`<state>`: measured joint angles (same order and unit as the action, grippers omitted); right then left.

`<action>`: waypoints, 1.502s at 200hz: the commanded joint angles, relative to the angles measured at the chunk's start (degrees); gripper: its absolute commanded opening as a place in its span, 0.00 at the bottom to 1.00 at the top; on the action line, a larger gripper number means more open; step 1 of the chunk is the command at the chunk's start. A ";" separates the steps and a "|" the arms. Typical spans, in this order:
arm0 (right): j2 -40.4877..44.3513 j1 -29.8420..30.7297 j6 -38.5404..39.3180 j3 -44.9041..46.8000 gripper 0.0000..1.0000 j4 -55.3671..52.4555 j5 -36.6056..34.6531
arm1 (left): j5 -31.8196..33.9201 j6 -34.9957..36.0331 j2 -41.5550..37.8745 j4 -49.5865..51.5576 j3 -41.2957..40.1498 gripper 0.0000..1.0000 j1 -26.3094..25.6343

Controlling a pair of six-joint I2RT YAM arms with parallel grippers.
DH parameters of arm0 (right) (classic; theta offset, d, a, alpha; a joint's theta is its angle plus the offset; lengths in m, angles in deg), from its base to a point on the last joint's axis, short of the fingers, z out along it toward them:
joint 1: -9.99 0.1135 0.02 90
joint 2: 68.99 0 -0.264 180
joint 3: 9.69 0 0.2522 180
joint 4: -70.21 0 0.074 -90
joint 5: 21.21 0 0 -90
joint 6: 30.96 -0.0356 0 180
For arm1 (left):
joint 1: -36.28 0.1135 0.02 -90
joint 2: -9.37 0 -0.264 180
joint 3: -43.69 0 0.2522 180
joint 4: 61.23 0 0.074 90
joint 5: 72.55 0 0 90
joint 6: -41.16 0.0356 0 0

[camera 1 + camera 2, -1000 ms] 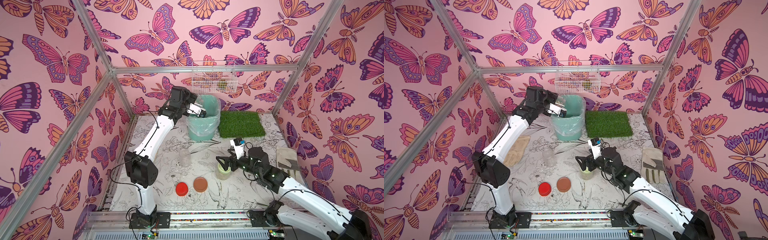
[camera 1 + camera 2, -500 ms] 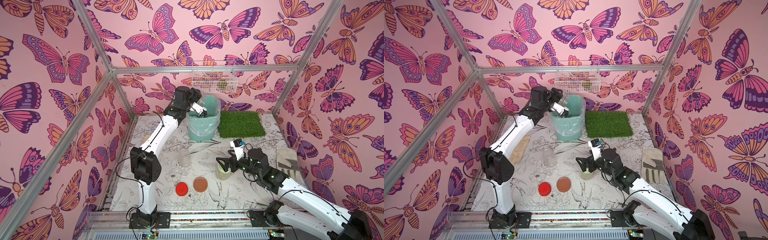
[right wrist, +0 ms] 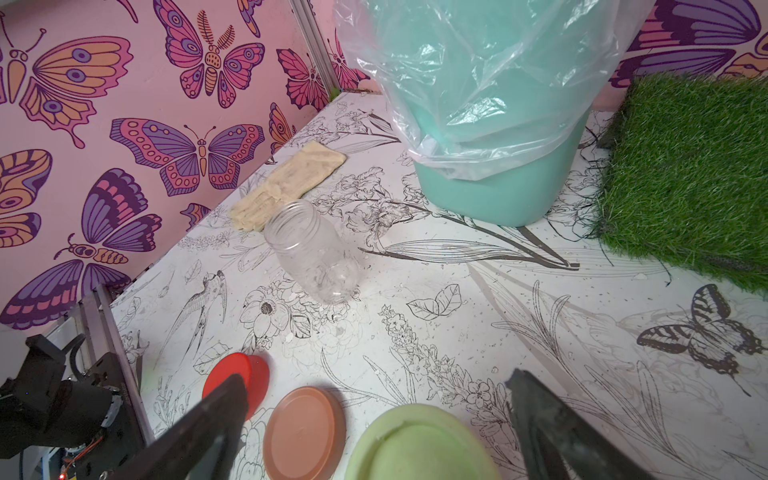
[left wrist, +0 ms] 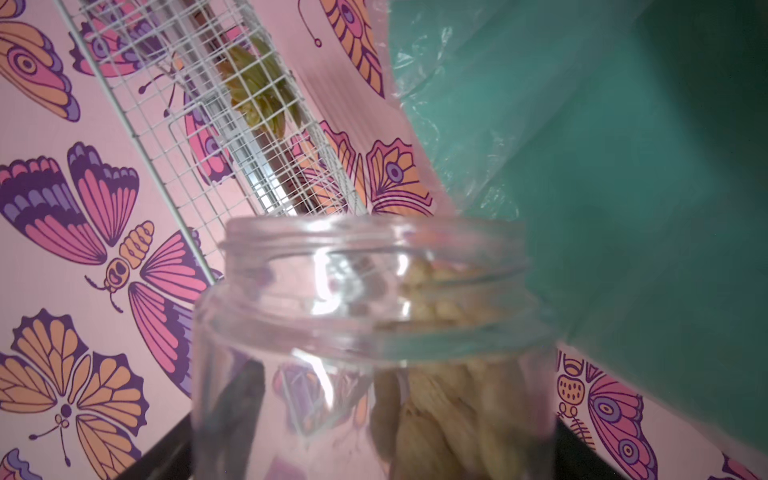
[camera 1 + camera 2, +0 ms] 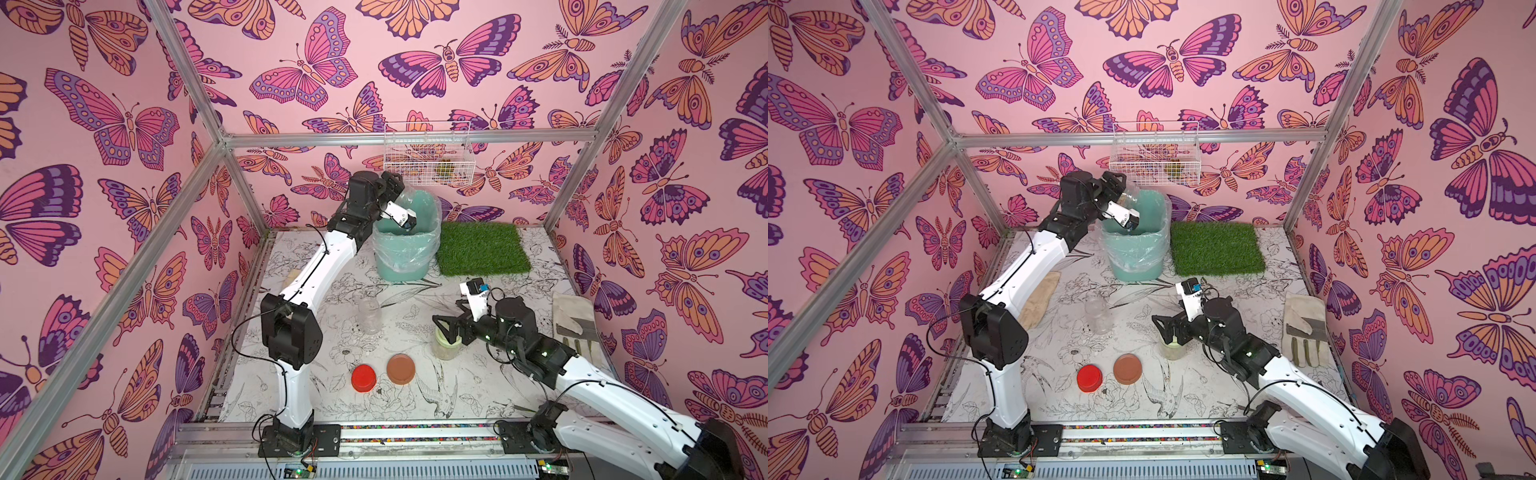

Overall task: Empty moldy peanuts from jars
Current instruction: Pour the moldy peanuts from the jar into the trash bin.

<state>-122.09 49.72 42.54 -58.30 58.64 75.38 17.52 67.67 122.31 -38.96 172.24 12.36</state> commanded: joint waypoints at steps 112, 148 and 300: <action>0.63 -0.61 0.06 -0.48 0.99 0.26 -0.47 | -1.29 -36.93 -5.77 0.84 2.23 0.00 0.08; 0.98 -0.61 0.01 -0.90 0.99 -0.44 -0.53 | -9.64 -63.17 -10.43 2.06 -3.98 0.00 1.72; -2.09 -0.61 -2.67 -3.96 0.99 -1.12 2.70 | -25.07 -137.33 -23.58 -55.70 -47.37 0.00 10.03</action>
<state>-123.55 49.72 40.82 -60.05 58.29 77.15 -3.37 -63.87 101.70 -82.85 125.55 22.39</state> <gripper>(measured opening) 0.991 0.872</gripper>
